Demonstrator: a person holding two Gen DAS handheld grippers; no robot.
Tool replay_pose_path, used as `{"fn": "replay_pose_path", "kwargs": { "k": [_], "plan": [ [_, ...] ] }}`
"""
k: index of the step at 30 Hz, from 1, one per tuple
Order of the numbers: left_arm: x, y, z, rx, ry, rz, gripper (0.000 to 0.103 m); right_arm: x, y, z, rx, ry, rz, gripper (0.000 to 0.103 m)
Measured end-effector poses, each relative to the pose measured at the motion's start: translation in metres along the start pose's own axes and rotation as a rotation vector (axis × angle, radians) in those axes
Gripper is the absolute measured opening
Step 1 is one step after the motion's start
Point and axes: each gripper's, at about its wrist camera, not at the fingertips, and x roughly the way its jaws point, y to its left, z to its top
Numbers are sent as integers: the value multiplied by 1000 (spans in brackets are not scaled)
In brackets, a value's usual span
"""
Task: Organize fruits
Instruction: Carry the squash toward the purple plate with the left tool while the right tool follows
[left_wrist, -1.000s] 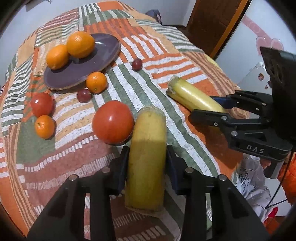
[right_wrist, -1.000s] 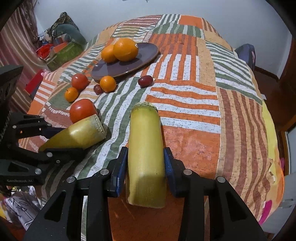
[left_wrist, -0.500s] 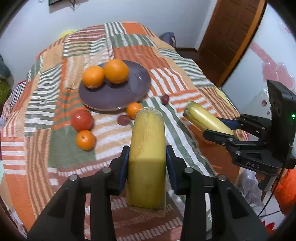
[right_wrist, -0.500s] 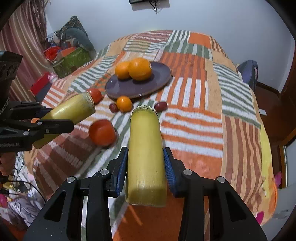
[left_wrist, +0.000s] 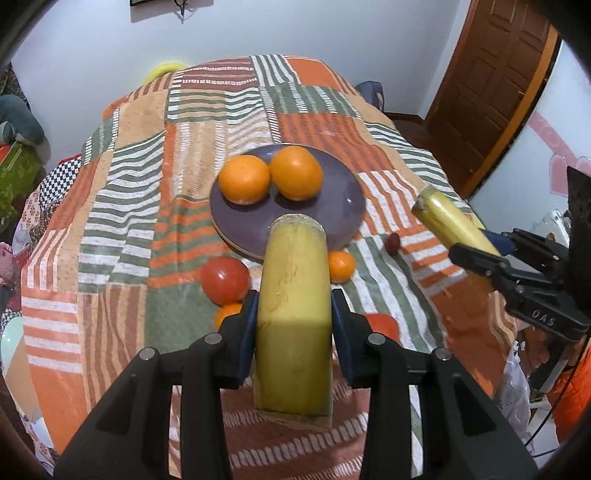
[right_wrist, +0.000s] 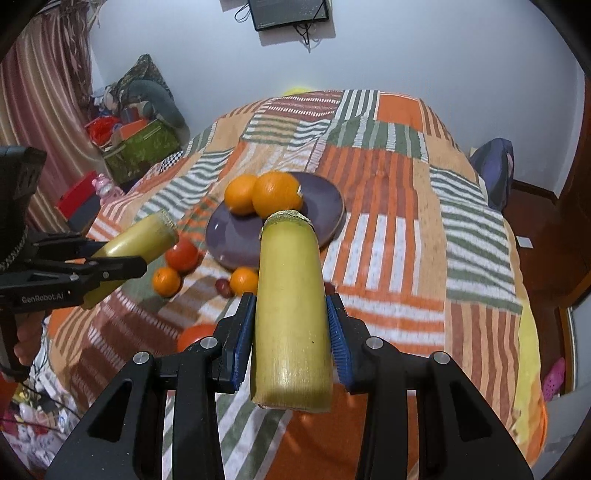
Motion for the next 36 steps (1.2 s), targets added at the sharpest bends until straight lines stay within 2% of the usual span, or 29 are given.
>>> {"fn": "replay_pose_path", "kwargs": {
  "k": [19, 23, 36],
  "plan": [
    [76, 25, 46, 18, 94, -9, 37, 66, -24, 49, 33, 23, -49, 35],
    [91, 28, 51, -11, 116, -33, 37, 81, -28, 55, 41, 46, -46, 35],
    [114, 31, 62, -52, 133, -22, 37, 112, -26, 77, 31, 75, -56, 35]
  ]
}}
